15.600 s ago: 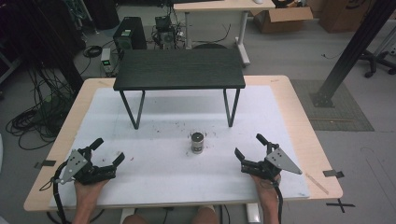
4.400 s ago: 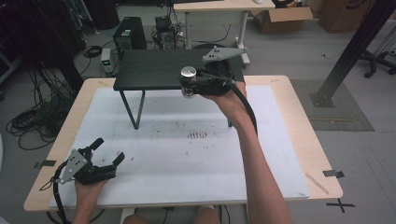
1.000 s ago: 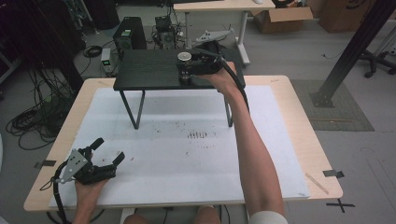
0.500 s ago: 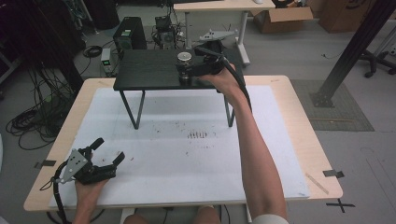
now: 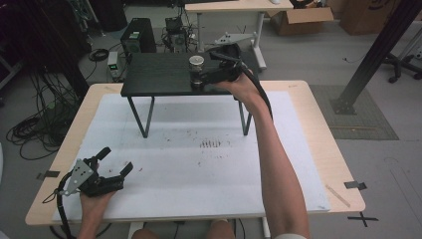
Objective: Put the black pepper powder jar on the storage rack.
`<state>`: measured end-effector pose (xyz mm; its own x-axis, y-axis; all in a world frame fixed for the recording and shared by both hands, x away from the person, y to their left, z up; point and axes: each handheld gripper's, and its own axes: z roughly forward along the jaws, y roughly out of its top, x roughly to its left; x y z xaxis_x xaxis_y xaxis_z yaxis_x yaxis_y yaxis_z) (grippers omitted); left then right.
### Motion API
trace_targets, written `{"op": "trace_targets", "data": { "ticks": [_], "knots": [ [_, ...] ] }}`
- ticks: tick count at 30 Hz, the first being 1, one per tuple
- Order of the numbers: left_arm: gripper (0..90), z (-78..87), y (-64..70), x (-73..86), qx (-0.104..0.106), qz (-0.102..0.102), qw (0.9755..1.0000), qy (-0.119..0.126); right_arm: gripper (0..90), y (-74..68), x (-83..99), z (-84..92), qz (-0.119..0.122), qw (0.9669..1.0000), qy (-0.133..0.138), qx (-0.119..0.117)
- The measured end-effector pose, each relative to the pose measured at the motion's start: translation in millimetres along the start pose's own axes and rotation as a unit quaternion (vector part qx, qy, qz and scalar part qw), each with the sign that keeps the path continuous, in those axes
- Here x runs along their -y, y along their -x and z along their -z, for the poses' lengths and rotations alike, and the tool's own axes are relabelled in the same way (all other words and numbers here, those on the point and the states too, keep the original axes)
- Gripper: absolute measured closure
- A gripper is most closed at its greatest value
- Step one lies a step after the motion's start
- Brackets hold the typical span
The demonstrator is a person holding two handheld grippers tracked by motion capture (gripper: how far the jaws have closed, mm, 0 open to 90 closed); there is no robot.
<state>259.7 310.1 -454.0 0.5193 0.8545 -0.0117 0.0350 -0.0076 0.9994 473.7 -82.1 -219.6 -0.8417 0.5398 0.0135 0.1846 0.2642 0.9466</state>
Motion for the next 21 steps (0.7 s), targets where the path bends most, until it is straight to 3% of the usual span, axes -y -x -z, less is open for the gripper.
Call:
{"op": "trace_targets", "data": {
  "ticks": [21],
  "knots": [
    [2.9,0.0,0.1,0.0,0.0,-0.001,1.0,-0.001,1.9,-22.6,15.3,56.8,0.023,0.999,0.015,0.036]
  ]
}}
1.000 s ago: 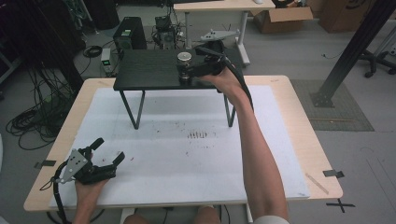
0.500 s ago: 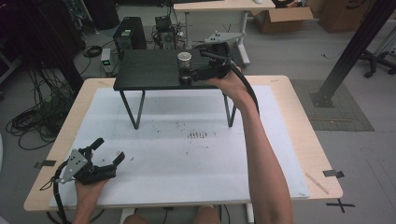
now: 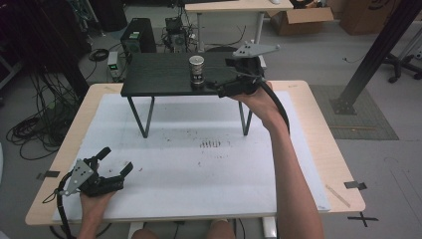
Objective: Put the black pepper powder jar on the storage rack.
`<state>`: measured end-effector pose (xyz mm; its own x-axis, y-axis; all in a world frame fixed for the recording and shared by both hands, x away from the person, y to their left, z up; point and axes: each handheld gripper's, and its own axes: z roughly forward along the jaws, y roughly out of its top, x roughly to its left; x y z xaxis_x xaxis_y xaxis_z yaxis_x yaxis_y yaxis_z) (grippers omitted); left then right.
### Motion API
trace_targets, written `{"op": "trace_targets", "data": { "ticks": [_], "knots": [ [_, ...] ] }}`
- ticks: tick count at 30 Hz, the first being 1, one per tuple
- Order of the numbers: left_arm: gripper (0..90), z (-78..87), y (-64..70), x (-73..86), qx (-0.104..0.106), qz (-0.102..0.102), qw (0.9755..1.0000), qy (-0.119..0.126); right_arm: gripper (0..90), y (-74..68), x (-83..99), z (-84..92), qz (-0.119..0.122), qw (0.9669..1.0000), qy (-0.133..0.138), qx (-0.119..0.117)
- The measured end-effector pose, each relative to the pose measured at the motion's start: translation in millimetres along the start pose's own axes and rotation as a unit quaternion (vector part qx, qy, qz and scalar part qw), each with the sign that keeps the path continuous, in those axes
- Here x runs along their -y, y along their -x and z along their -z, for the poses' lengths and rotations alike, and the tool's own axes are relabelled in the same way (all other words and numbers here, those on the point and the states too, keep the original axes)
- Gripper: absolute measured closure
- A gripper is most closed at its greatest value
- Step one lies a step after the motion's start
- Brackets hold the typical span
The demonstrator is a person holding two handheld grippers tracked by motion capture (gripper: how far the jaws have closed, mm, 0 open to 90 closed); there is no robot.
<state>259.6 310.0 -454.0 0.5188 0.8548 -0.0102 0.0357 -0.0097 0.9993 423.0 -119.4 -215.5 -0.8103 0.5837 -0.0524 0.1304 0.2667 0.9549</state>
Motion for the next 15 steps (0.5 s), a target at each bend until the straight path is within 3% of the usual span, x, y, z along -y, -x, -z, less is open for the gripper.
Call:
{"op": "trace_targets", "data": {
  "ticks": [15],
  "knots": [
    [3.0,-0.1,0.2,0.0,0.0,0.001,1.0,0.0,1.8,-7.9,29.2,22.1,-0.01,0.9996,0.01,0.023]
  ]
}}
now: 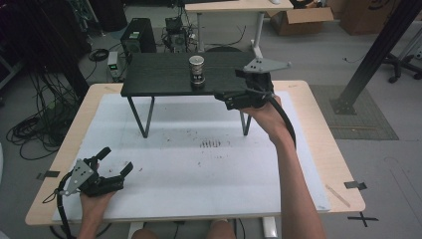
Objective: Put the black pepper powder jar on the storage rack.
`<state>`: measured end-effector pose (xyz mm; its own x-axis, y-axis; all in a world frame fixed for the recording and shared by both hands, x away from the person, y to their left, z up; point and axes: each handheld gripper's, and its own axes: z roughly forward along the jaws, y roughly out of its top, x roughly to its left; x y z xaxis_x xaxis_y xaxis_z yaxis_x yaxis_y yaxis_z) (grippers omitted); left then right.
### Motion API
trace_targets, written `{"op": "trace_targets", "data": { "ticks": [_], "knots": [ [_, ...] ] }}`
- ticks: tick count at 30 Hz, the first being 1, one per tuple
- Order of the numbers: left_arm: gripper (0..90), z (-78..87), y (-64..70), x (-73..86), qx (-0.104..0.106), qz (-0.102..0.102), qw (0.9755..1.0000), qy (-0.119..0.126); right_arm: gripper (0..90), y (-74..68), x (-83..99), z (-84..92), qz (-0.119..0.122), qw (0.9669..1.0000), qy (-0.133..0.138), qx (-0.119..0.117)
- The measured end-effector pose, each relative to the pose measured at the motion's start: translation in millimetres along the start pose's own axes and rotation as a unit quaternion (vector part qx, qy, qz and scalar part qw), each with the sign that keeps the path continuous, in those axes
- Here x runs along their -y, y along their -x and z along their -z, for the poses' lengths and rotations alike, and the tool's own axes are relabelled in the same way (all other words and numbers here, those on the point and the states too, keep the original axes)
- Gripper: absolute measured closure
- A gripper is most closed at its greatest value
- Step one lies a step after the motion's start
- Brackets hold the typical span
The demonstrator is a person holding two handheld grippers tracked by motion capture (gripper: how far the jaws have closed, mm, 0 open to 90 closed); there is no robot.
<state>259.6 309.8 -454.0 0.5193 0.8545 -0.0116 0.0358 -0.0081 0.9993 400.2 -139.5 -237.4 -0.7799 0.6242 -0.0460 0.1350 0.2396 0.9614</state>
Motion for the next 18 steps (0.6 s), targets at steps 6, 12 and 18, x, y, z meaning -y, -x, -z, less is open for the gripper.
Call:
{"op": "trace_targets", "data": {
  "ticks": [6,12,18],
  "knots": [
    [3.0,0.1,-0.1,0.0,0.0,-0.001,1.0,0.0,1.8,-6.6,22.9,5.9,0.002,0.9999,-0.008,0.013],
    [3.0,0.1,-0.1,0.0,0.0,-0.001,1.0,0.0,1.8,-12.6,46.9,13.8,-0.006,0.9997,0.003,0.024],
    [3.0,0.2,-0.1,0.1,0.0,-0.001,1.0,0.001,2.0,-14.4,75.7,23.3,-0.006,0.9988,0.008,0.049]
  ]
}}
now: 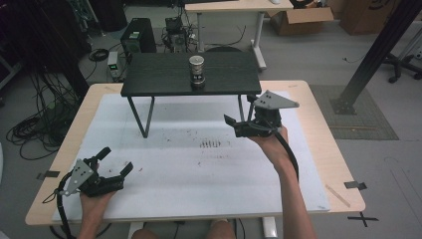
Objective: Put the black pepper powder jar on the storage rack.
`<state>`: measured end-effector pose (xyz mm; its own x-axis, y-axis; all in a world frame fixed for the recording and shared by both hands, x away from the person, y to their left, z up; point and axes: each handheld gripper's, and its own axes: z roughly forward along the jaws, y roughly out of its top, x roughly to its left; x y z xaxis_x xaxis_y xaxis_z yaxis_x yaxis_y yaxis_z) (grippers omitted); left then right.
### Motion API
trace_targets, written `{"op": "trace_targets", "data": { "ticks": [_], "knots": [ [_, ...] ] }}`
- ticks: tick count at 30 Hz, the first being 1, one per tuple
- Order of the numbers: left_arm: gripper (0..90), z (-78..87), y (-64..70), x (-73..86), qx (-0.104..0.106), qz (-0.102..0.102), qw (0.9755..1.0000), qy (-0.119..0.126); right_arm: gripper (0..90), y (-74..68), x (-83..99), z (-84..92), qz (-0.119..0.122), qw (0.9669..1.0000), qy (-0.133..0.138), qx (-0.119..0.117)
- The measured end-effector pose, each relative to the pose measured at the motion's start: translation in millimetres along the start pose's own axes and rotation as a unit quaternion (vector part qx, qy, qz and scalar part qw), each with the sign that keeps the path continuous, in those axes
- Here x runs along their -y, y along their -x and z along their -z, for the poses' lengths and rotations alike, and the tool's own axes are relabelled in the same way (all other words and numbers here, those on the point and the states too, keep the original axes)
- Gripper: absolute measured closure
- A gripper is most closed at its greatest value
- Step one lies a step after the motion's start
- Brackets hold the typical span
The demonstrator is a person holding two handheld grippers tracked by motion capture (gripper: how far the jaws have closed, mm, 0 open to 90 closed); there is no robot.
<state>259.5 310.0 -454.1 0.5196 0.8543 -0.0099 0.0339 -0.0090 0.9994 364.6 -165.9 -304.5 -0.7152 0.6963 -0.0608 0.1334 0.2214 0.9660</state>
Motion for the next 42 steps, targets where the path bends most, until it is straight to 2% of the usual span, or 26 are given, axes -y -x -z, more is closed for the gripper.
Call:
{"op": "trace_targets", "data": {
  "ticks": [6,13,16,21,33,42],
  "knots": [
    [3.0,0.0,0.1,0.0,0.0,0.001,1.0,-0.001,2.0,1.9,34.3,11.9,-0.023,0.9996,0.0,0.015],
    [3.0,0.0,0.0,0.0,0.0,0.0,1.0,-0.001,2.0,1.2,68.9,22.9,-0.026,0.9993,-0.007,0.025],
    [3.0,0.0,0.0,0.0,0.0,0.0,1.0,0.0,2.1,-0.3,84.8,27.0,-0.031,0.9987,-0.013,0.037],
    [3.1,-0.1,0.0,0.0,-0.001,0.0,1.0,-0.001,2.4,-2.2,102.9,33.7,-0.04,0.9979,-0.012,0.05],
    [3.1,-0.1,0.0,-0.1,0.0,0.0,1.0,-0.001,2.5,-9.8,143.7,50.0,-0.066,0.9928,0.02,0.099],
    [3.1,-0.1,0.1,-0.1,-0.001,0.0,1.0,-0.001,2.8,-14.5,161.1,55.5,-0.061,0.9896,0.021,0.129]
  ]
}}
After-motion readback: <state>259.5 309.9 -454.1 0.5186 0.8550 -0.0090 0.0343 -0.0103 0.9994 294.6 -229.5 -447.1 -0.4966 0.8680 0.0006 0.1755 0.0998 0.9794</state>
